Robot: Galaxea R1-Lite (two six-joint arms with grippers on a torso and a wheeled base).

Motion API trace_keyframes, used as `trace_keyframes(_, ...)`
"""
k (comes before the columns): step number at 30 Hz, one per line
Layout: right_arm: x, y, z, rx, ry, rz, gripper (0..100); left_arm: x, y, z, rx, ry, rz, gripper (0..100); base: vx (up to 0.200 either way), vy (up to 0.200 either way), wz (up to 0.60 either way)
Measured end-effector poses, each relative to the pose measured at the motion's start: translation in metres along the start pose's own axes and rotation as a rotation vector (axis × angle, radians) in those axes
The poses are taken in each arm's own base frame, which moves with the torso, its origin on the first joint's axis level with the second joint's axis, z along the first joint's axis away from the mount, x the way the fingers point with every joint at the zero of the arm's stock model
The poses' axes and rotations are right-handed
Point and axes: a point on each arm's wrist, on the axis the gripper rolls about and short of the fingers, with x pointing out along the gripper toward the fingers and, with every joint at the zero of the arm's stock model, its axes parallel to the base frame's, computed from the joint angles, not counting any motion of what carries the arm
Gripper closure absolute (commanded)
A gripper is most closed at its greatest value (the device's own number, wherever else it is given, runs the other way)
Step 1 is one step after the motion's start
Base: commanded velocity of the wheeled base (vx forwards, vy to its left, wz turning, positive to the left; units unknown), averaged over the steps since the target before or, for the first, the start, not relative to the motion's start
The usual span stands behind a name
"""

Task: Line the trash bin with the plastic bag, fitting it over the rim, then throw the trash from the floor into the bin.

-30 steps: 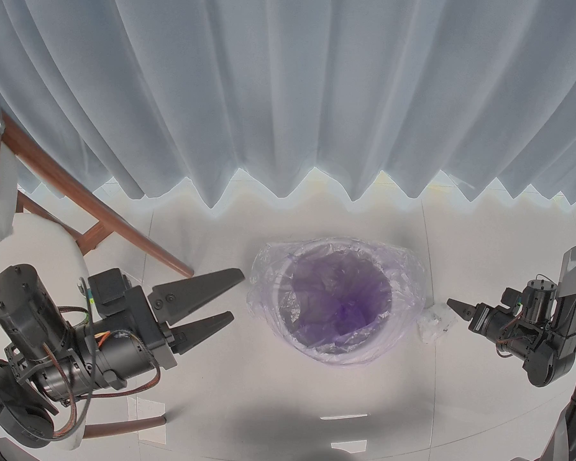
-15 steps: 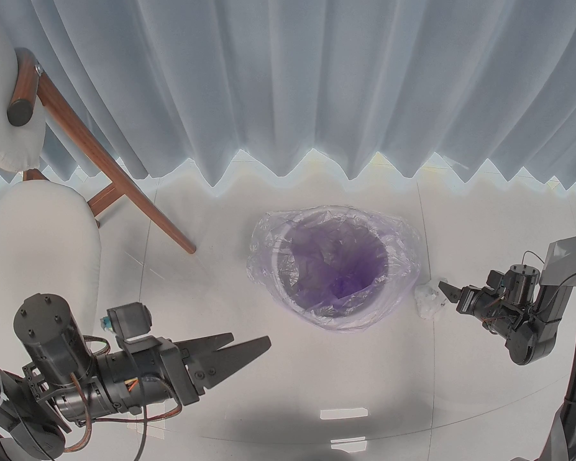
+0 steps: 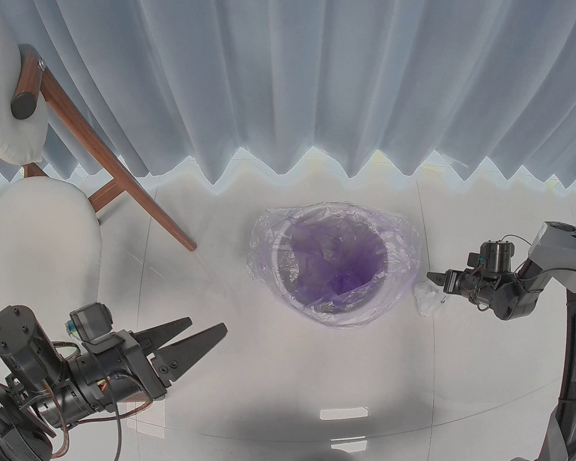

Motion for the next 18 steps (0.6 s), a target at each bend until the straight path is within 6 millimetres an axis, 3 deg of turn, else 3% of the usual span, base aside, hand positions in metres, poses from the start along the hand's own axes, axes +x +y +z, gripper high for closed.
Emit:
trace_keyframes(3,0.015,-0.011,0.01,0.001,-0.01,-0.018,0,-0.006,-0.001,0.006,-0.024,-0.043,0.003,0,0.0,0.0,0.0)
trace_keyframes(10,0.031,-0.052,-0.002,0.038,0.046,-0.084,0,-0.019,-0.004,0.02,-0.029,-0.148,0.012,0,0.0,0.0,0.0)
trace_keyframes(18,0.039,-0.062,-0.011,0.049,0.116,-0.055,0,-0.032,-0.006,0.031,-0.014,-0.233,0.02,0,0.0,0.0,0.0)
